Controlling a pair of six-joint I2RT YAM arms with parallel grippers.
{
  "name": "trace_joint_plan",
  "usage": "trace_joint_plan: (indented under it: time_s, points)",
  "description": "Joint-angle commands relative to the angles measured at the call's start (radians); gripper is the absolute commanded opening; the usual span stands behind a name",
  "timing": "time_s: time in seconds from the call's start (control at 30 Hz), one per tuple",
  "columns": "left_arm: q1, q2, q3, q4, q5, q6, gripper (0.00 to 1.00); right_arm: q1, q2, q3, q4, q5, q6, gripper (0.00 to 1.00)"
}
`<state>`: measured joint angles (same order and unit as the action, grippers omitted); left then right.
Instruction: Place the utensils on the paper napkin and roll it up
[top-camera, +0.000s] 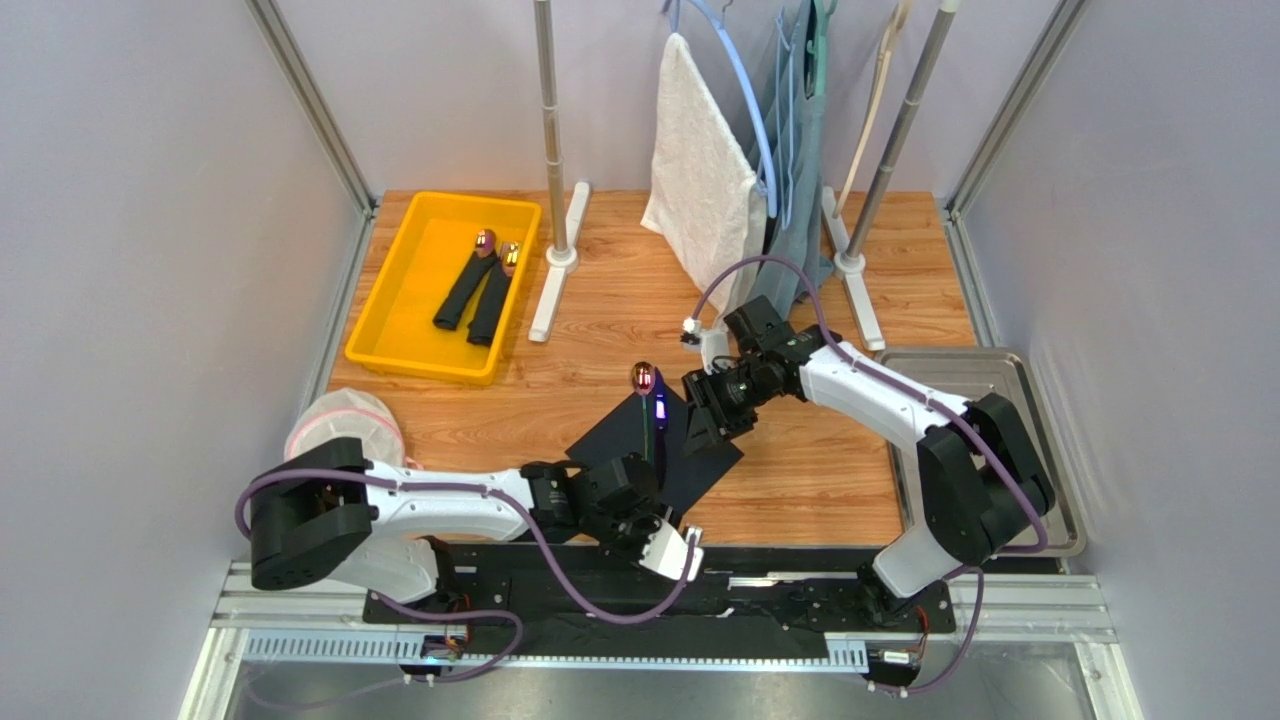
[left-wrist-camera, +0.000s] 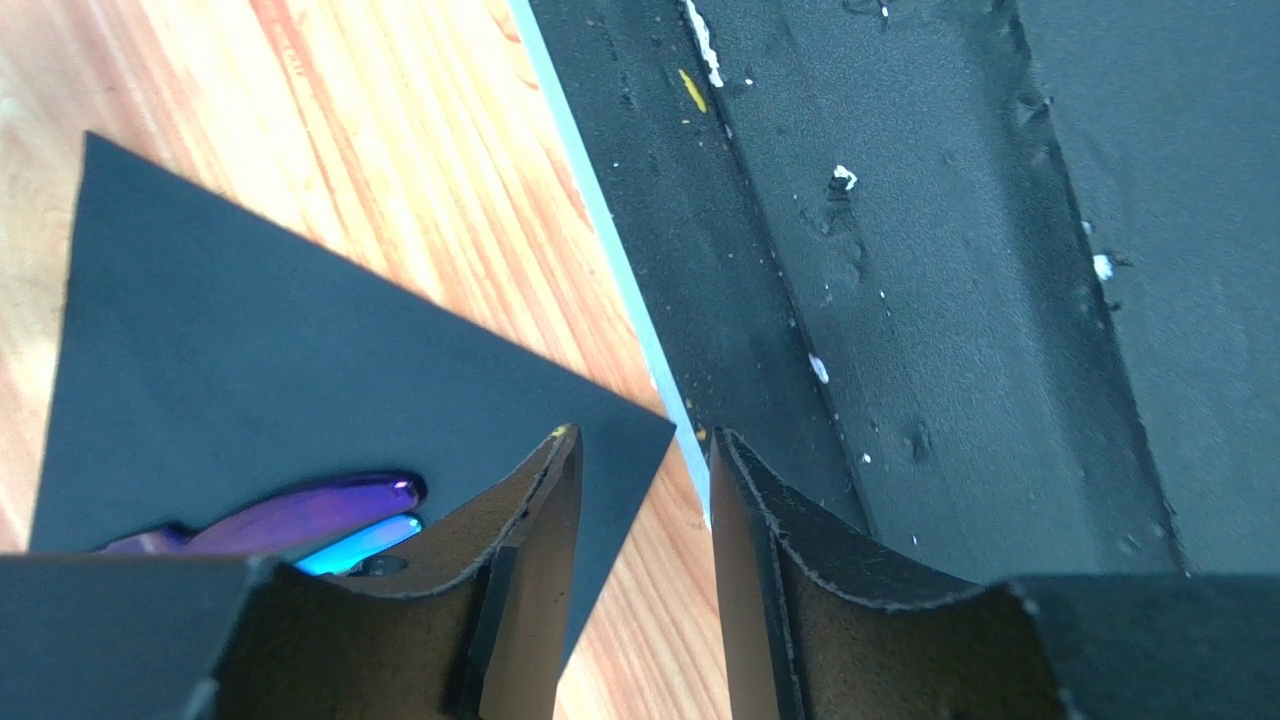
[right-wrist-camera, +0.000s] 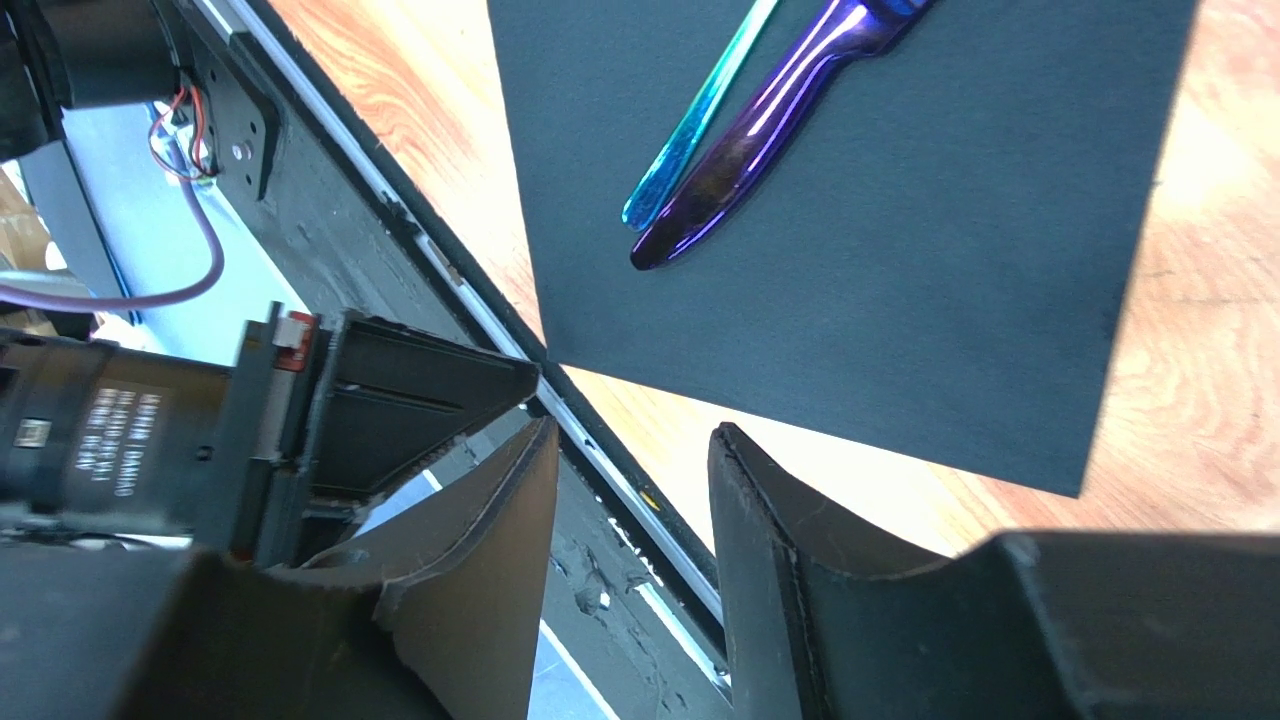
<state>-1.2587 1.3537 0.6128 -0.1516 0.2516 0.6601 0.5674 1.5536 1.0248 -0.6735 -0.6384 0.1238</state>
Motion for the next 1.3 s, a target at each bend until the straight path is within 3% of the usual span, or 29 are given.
trace_joint_plan:
  time_s: [0.0, 0.17, 0.27, 0.53, 0.9, 1.07, 1.27]
  points:
    - [-0.008, 0.034, -0.015, 0.075, 0.024, 0.016, 0.44, -0.012, -0.003, 0.034, 0.029, -0.014, 0.005, 0.45]
    - [-0.008, 0.07, -0.015, 0.099, 0.017, 0.018, 0.43, -0.021, 0.006, 0.035, 0.028, -0.021, 0.01, 0.45]
    - [-0.008, 0.097, -0.004, 0.096, 0.011, 0.007, 0.34, -0.024, 0.006, 0.034, 0.029, -0.021, 0.013, 0.45]
    - [-0.008, 0.071, -0.004, 0.075, -0.009, 0.004, 0.27, -0.024, 0.016, 0.034, 0.031, -0.029, 0.019, 0.45]
    - [0.01, -0.019, 0.033, 0.007, 0.006, -0.039, 0.06, -0.024, 0.013, 0.029, 0.031, -0.021, 0.02, 0.45]
    - [0.087, -0.011, 0.076, -0.009, 0.046, -0.068, 0.0, -0.032, 0.007, 0.021, 0.035, -0.006, 0.027, 0.43]
    - [0.199, 0.008, 0.117, 0.009, 0.08, -0.091, 0.0, -0.078, -0.013, -0.057, 0.13, -0.036, 0.115, 0.33]
